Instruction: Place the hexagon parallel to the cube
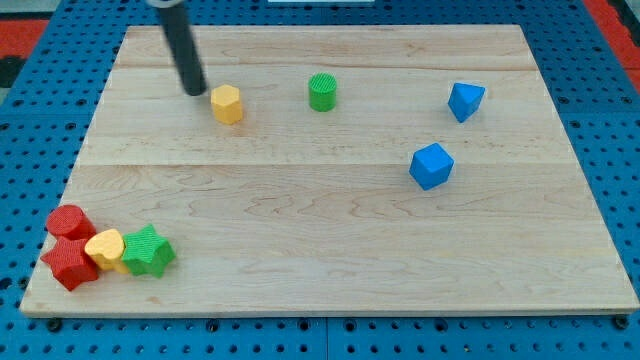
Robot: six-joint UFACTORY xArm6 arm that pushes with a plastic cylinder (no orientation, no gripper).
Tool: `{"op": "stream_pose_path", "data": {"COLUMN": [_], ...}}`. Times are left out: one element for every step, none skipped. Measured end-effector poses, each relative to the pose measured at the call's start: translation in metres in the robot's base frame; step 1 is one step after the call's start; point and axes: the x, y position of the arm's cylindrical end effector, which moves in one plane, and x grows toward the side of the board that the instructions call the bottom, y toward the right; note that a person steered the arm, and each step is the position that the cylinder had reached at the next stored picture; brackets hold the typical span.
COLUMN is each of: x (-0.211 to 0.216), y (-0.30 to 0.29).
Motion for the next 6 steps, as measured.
{"op": "stream_pose_path", "data": {"x": [0.030, 0.095, 0.104, 0.066, 0.068, 0.100], "y": [0.027, 0.027, 0.027, 0.032, 0.073, 0.079]}}
